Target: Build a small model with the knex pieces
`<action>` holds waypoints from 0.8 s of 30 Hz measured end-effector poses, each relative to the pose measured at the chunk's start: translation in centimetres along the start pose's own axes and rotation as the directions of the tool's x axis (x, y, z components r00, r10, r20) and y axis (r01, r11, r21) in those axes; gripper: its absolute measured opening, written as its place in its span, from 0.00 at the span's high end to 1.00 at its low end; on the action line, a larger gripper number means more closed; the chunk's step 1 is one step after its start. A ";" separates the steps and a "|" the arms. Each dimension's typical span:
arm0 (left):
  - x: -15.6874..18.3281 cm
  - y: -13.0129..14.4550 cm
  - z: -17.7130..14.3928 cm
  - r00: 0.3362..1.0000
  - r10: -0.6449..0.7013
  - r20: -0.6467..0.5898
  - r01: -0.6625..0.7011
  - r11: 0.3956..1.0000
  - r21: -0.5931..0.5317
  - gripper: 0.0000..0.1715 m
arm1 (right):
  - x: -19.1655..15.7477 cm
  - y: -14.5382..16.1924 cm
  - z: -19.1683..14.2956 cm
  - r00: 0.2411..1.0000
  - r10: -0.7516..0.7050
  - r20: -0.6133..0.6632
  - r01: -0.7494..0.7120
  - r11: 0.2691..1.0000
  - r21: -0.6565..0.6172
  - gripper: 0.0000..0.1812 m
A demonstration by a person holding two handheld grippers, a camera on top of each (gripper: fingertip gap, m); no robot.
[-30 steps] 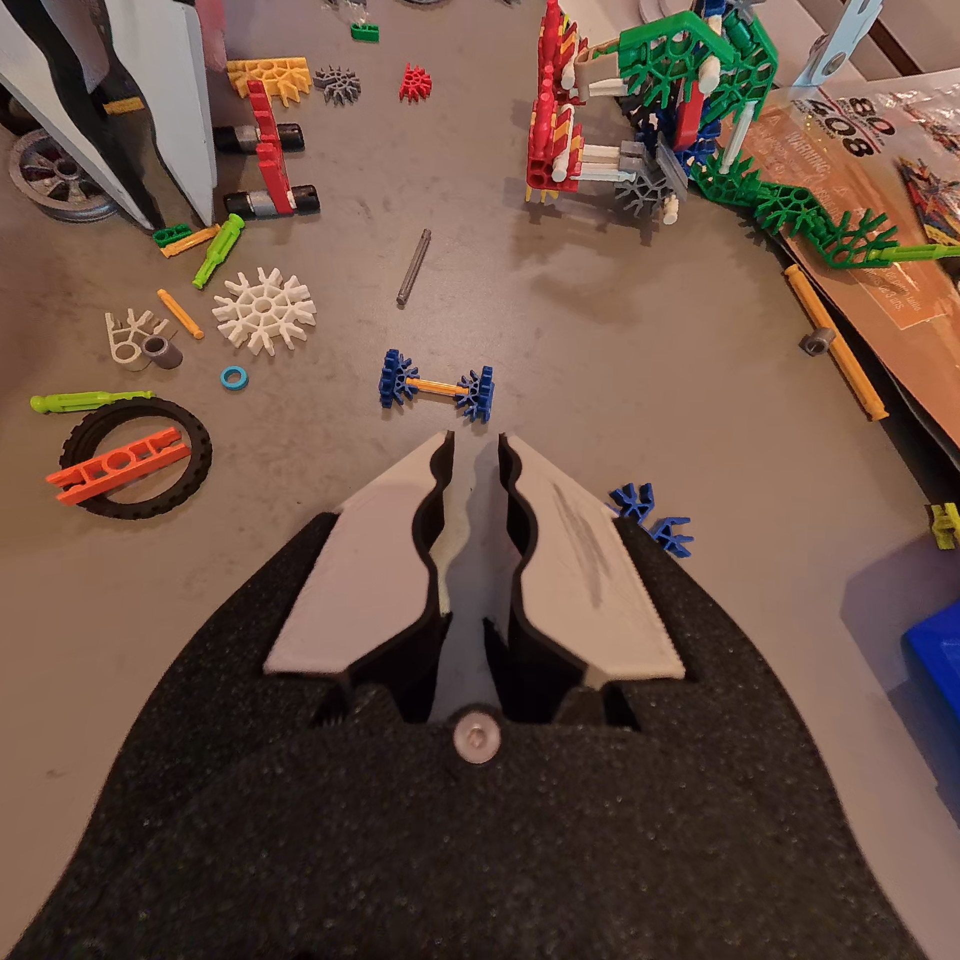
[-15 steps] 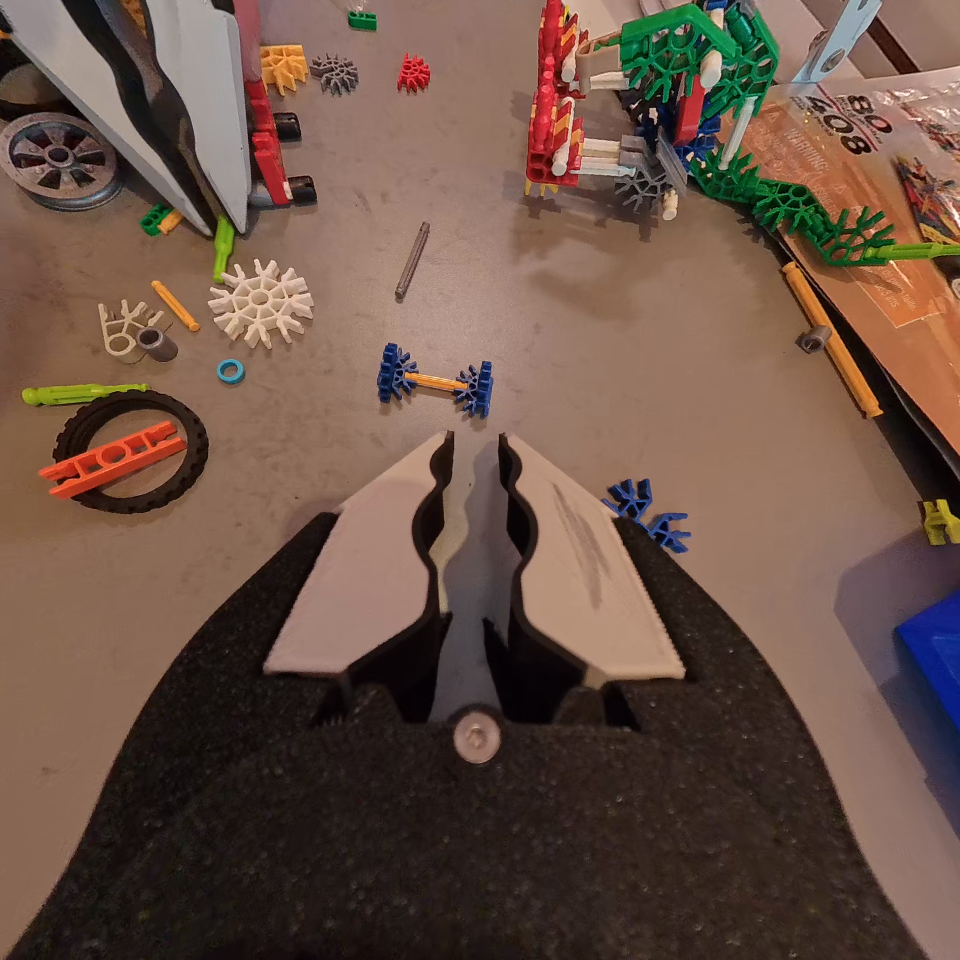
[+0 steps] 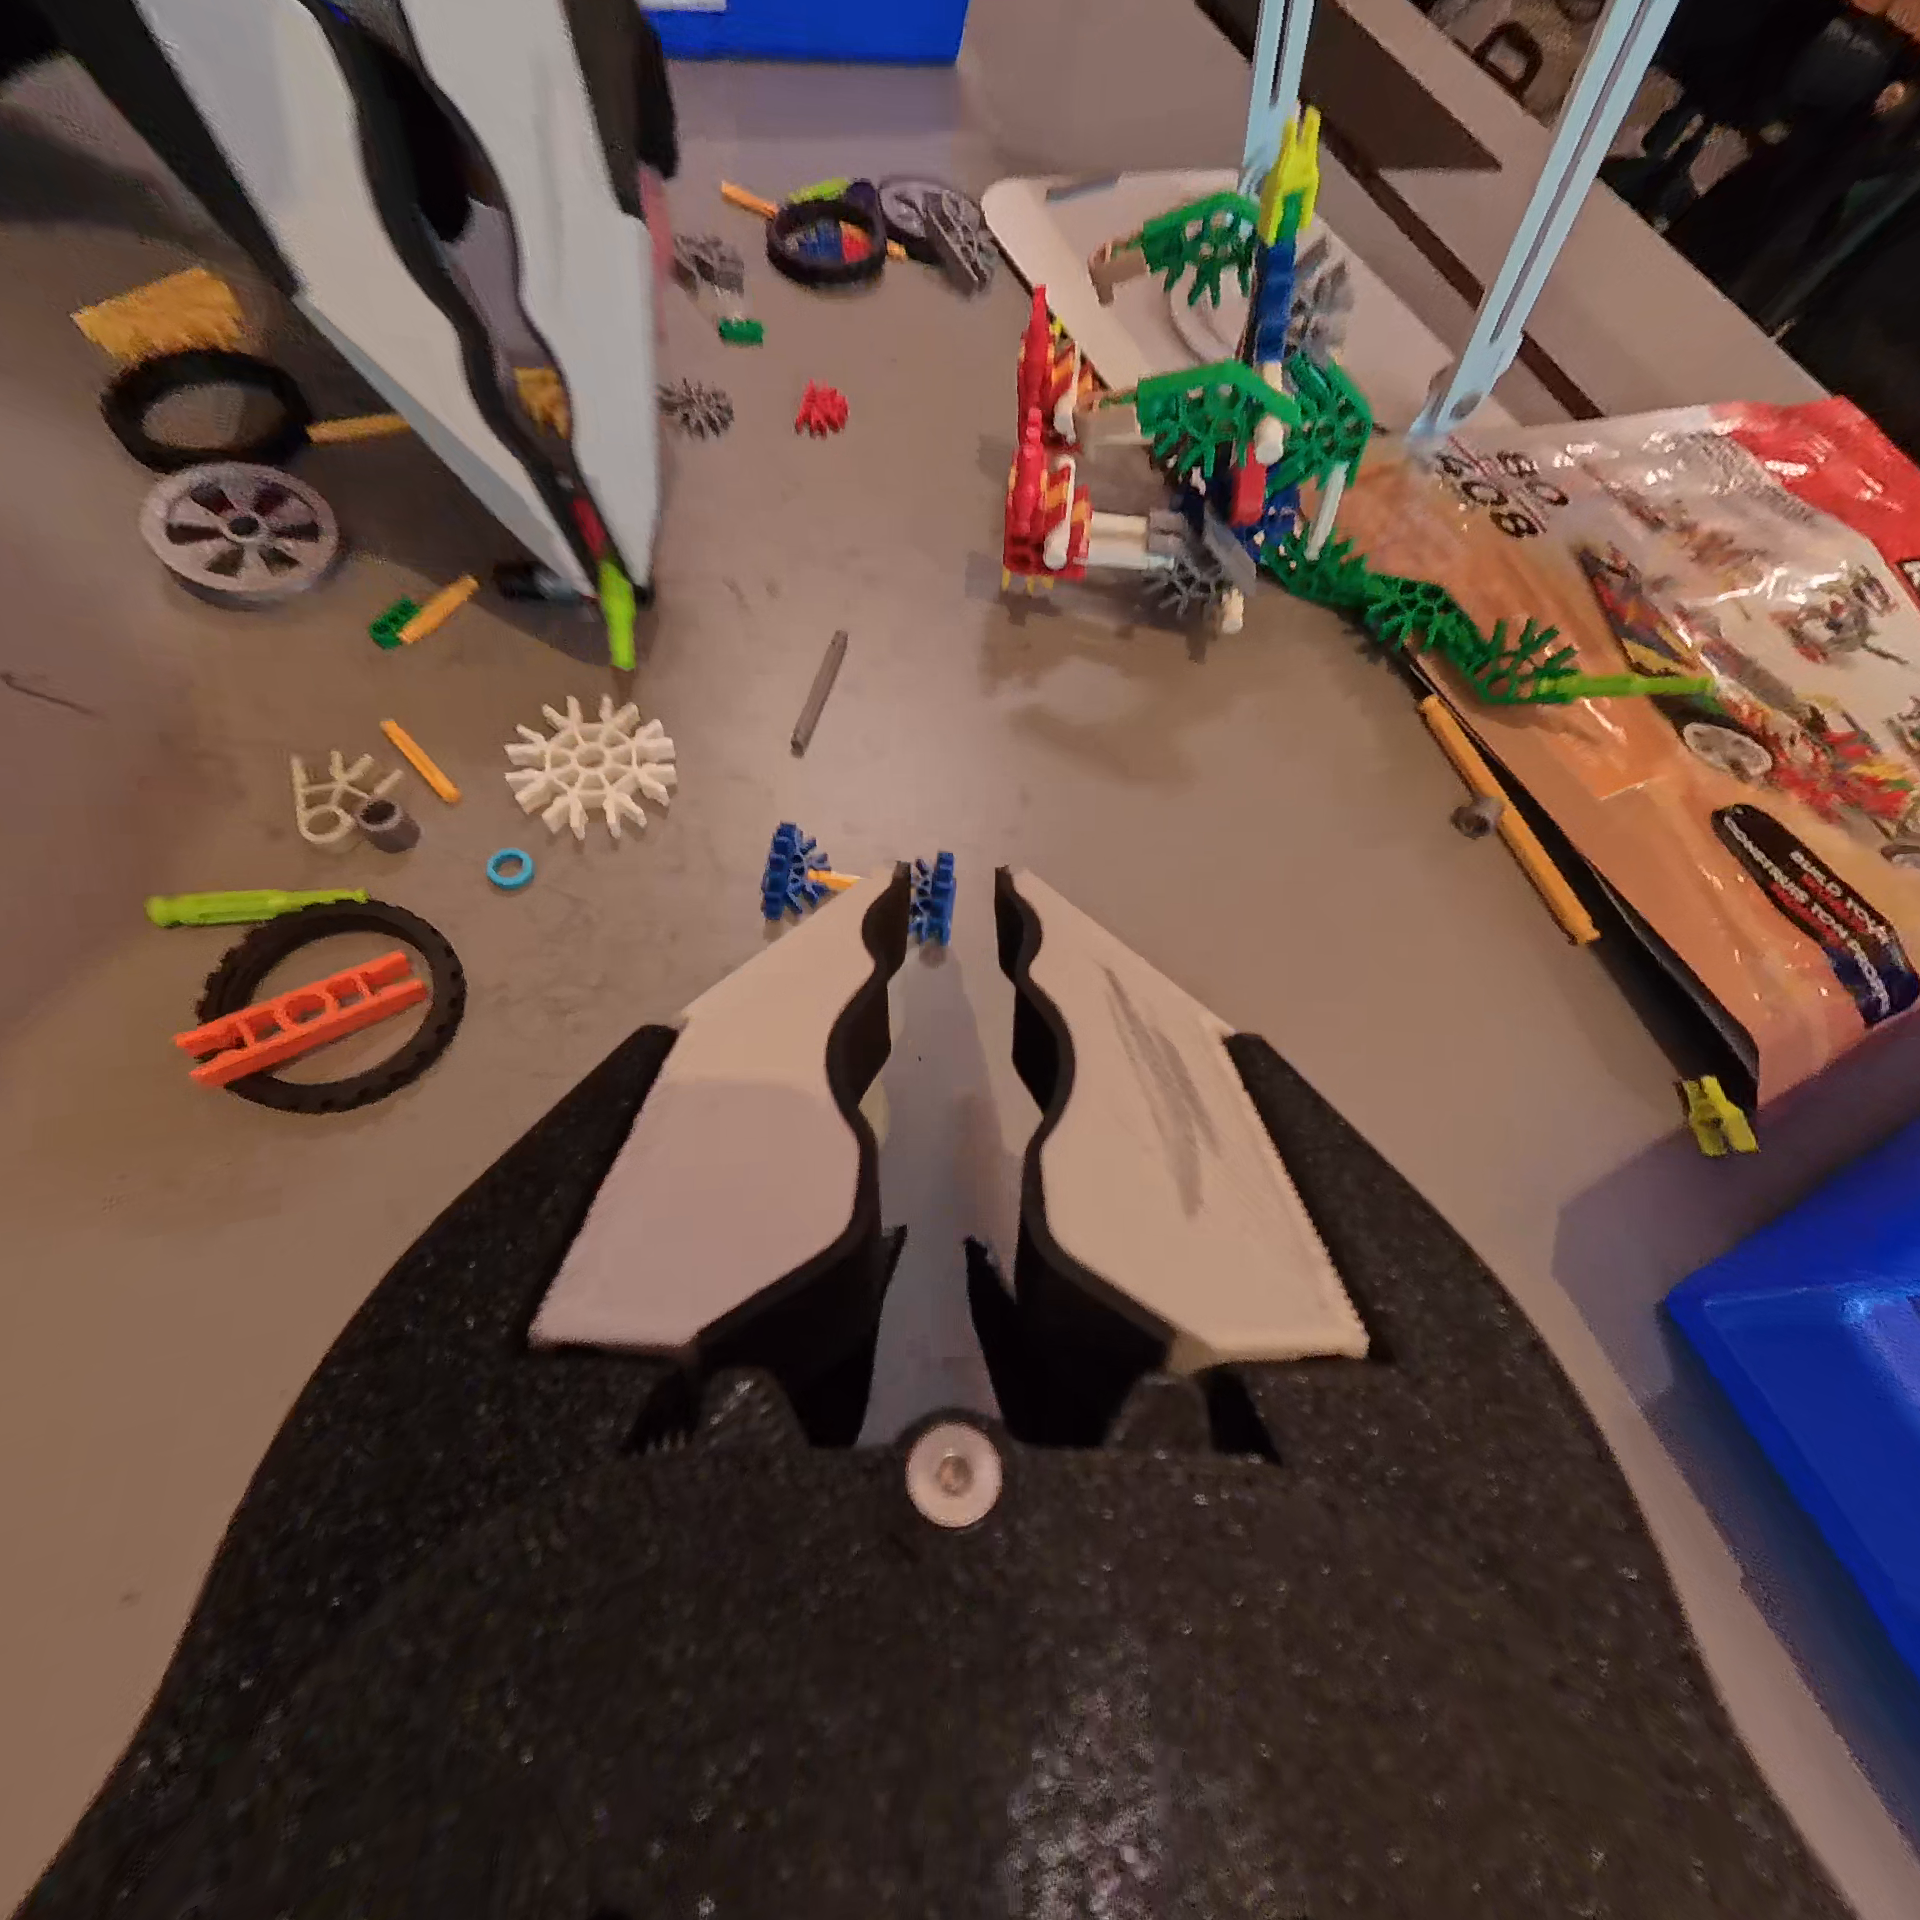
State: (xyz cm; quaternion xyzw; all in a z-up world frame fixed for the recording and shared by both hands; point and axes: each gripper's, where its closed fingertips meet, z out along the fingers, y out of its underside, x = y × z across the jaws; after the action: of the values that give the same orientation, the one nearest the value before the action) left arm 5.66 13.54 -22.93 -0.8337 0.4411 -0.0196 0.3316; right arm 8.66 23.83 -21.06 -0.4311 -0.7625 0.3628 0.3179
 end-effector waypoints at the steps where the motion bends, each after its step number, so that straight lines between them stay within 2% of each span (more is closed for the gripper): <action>1: -0.5 -0.4 0.0 1.000 0.002 0.011 -0.002 1.000 0.003 0.98 | -0.2 -0.3 -0.1 1.000 -0.001 0.008 0.001 1.000 0.016 0.91; 6: -2.4 -2.0 1.3 0.999 0.004 0.038 -0.004 1.000 -0.021 0.98 | -2.3 -1.2 0.7 0.995 -0.071 0.067 0.069 0.997 0.033 0.91; 12: -3.6 -3.9 2.4 0.999 0.048 0.010 -0.047 0.997 -0.064 0.98 | -3.3 -2.2 1.3 0.987 -0.152 0.056 0.149 0.987 0.055 0.94; 15: -4.0 -5.1 2.5 0.996 0.088 -0.005 -0.088 0.994 -0.065 0.98 | -3.2 -1.9 1.6 0.985 -0.169 0.038 0.168 0.985 0.029 0.94; 17: -4.0 -5.3 2.8 0.995 0.098 -0.027 -0.100 0.992 -0.072 0.98 | -2.8 -1.6 1.7 0.983 -0.183 0.010 0.183 0.983 0.004 0.99; 24: -4.3 -5.9 2.9 0.995 0.097 -0.030 -0.098 0.994 -0.047 0.98 | -2.3 -1.4 1.7 0.985 -0.173 -0.013 0.173 0.985 -0.004 0.99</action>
State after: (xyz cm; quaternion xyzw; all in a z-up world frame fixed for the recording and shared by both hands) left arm 8.24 20.62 -20.73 -0.8186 0.4861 -0.0042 0.3058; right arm 7.67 20.84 -21.18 -0.3662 -0.7954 0.3297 0.3528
